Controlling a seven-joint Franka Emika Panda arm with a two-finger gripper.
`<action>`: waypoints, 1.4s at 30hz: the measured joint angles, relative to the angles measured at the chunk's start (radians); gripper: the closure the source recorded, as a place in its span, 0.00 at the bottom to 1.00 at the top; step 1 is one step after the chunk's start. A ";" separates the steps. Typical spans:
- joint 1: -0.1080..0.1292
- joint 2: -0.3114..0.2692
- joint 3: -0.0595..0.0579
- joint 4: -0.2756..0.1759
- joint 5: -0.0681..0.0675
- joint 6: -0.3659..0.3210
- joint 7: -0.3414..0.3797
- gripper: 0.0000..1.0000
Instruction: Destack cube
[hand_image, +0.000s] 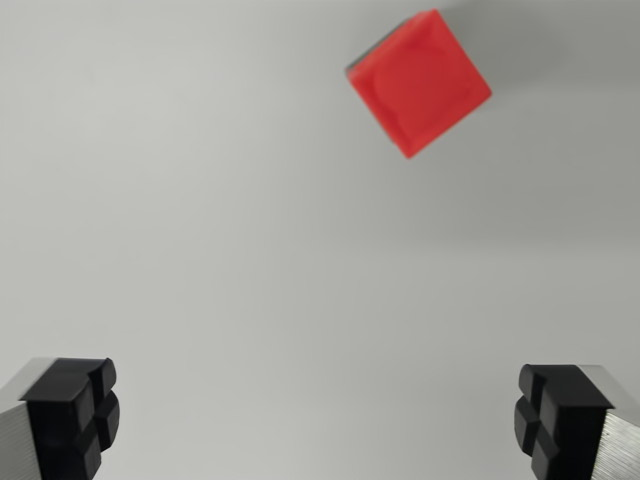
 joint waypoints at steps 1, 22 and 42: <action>0.000 0.000 0.000 0.000 0.000 0.000 0.000 0.00; -0.004 0.016 0.000 -0.003 0.000 0.022 -0.052 0.00; -0.031 0.108 0.000 -0.018 -0.010 0.155 -0.324 0.00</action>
